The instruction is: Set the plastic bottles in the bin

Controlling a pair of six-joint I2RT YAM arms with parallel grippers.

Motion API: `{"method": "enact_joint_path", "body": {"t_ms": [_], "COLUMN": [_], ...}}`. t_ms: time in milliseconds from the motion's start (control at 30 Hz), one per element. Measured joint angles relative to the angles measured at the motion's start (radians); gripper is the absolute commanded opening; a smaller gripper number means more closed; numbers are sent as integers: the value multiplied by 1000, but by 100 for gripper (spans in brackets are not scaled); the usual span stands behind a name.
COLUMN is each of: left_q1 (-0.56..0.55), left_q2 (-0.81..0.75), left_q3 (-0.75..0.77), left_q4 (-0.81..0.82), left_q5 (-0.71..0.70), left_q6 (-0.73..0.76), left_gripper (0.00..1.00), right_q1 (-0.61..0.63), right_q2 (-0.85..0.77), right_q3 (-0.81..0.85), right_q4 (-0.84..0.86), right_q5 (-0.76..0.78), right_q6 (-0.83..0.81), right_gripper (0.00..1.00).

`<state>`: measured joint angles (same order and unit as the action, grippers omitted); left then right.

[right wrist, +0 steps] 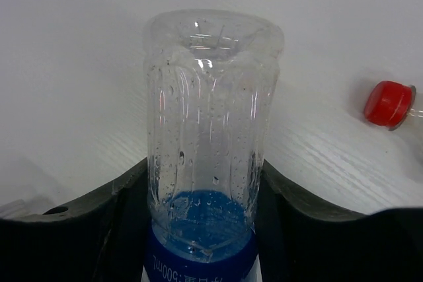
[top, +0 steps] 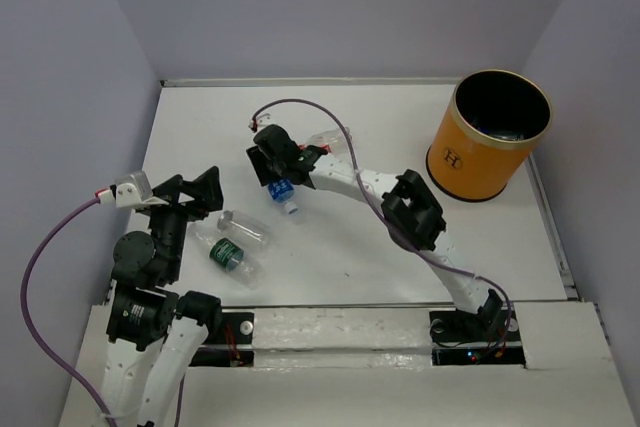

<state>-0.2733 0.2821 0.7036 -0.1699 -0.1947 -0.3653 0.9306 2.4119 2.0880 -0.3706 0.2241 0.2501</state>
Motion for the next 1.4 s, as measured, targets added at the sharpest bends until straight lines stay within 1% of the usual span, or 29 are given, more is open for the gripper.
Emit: {"method": "enact_joint_path", "body": {"t_ms": [100,133,167,233,333,400,467,500,533,567,600,633,667,800,900,1033,1200,1267,1300,1333,1367,1400], "left_q1": [0,0,0,0,-3,-10,-16,-21,-24,-27,-29,-33,-36,-51,-60,-67,-74,-74,-74,-74,-74,-74], "left_q2": [0,0,0,0,0,0,-5,-11,-17,-21,-27,-32,-36,-39,-40,-50,-52,-52,-52,-52,-52,-52], "left_q3": [0,0,0,0,0,0,0,0,0,0,0,0,0,0,0,0,0,0,0,0,0,0], "left_q4": [0,0,0,0,1,2,4,6,9,9,11,14,18,24,26,31,39,39,39,39,39,39], "left_q5": [3,4,4,8,17,31,45,53,62,65,72,77,85,105,122,134,141,142,142,142,142,143], "left_q6": [0,0,0,0,0,0,0,0,0,1,1,1,1,2,5,7,9,9,9,9,9,9], "left_gripper": [99,99,99,99,99,99,99,99,99,99,99,99,99,99,99,99,99,99,99,99,99,99], "right_q1": [0,0,0,0,-15,-62,-182,-280,-343,-454,-495,-602,-637,-701,-779,-835,-846,-846,-846,-846,-846,-846], "right_q2": [-52,-80,-161,-266,-537,-703,-869,-949,-992,-1055,-1094,-1135,-1162,-1198,-1146,-1059,-981,-962,-957,-951,-950,-953], "right_q3": [-23,-53,-121,-183,-333,-406,-471,-504,-523,-555,-589,-628,-658,-774,-823,-836,-836,-836,-836,-841,-848,-863], "right_q4": [2,20,26,44,120,187,254,301,333,374,413,442,464,563,592,598,632,647,661,681,692,706], "right_q5": [14,25,44,85,188,238,268,293,315,363,391,433,447,491,500,516,539,550,555,558,559,562], "right_q6": [-6,-15,-28,-55,-136,-182,-209,-216,-222,-232,-237,-248,-255,-311,-336,-344,-363,-378,-387,-393,-396,-394], "right_gripper": [34,34,34,34,34,34,34,35,35,36,36,36,37,37,37,37,38,42,47,71,84,92]}}
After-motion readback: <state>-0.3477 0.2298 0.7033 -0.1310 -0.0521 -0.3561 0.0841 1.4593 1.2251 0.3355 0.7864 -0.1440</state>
